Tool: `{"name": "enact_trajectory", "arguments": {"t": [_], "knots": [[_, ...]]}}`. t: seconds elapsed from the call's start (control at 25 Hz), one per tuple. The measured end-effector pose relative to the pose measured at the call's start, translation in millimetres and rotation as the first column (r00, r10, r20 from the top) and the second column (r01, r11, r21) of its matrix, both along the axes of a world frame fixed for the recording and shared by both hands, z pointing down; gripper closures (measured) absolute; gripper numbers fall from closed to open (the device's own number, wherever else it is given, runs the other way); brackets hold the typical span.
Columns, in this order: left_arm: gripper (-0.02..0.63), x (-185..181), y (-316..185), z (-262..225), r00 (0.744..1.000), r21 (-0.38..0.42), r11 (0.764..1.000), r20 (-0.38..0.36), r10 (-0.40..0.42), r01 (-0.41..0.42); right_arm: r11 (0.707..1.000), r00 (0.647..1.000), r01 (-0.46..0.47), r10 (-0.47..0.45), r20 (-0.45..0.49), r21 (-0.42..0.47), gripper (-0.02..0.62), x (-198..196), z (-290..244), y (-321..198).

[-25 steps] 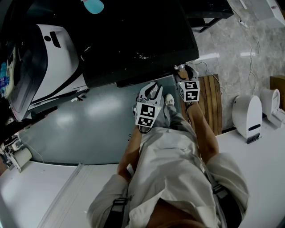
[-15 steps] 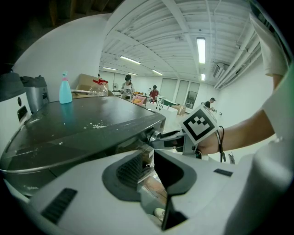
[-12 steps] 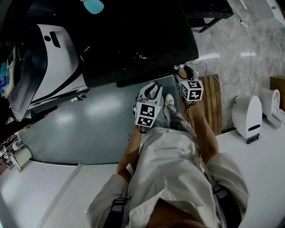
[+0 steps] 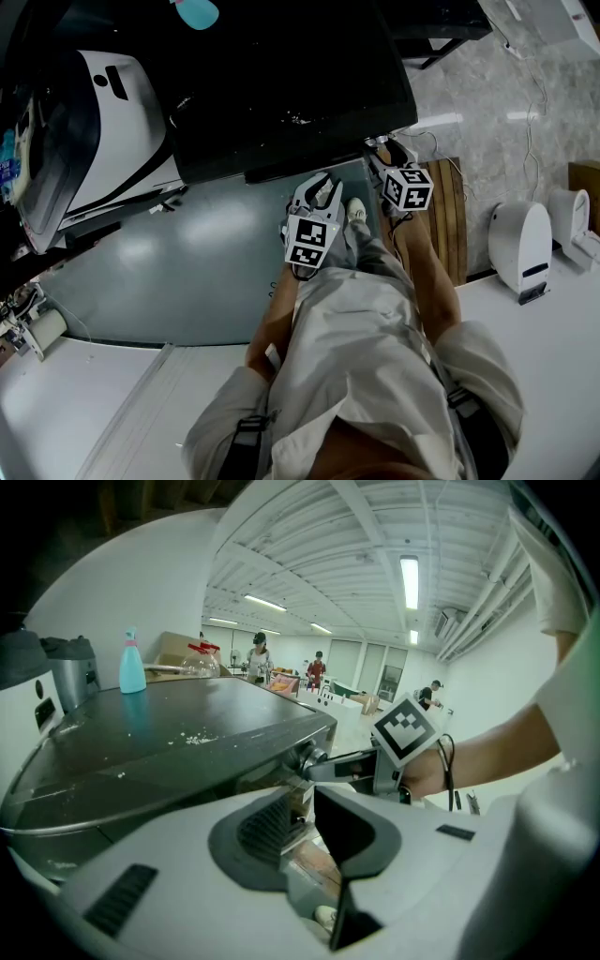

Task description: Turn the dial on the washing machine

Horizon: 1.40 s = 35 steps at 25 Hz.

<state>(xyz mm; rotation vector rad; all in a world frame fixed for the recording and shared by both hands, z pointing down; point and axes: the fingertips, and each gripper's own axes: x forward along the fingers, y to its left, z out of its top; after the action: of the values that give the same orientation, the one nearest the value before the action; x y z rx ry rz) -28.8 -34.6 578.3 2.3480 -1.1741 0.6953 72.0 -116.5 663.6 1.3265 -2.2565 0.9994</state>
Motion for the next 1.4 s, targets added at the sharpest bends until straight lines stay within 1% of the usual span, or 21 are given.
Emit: {"name": "enact_trajectory", "arguments": {"t": [0.44,0.6,0.84,1.04,1.2,1.4], "knots": [[0.518,1.7,0.4,-0.5,1.000,0.001,1.000,0.000,-0.006,0.006,0.998,0.989,-0.044,0.051,0.139,-0.048,0.325,0.7,0.2,-0.9],[0.518,0.9,1.4,0.0,1.000,0.002,1.000,0.000,-0.008,0.008,0.995,0.979,-0.063,0.076,0.192,-0.072,0.325,0.4,0.8,-0.7],[0.518,0.8,1.6,0.0,1.000,0.002,1.000,0.001,-0.008,0.008,0.992,0.964,-0.082,0.104,0.244,-0.098,0.325,1.6,1.7,-1.5],[0.518,1.6,2.8,-0.5,1.000,0.003,1.000,0.000,-0.006,0.006,0.986,0.942,-0.108,0.143,0.304,-0.127,0.325,3.4,2.2,-0.9],[0.518,0.6,2.8,-0.8,1.000,0.003,1.000,0.002,-0.007,0.007,0.985,0.932,-0.114,0.152,0.329,-0.130,0.325,1.6,-0.1,-1.7],[0.518,0.0,3.5,-1.7,1.000,0.006,1.000,0.002,-0.008,0.008,0.981,0.930,-0.135,0.173,0.324,-0.136,0.322,4.3,2.6,0.0]]}}
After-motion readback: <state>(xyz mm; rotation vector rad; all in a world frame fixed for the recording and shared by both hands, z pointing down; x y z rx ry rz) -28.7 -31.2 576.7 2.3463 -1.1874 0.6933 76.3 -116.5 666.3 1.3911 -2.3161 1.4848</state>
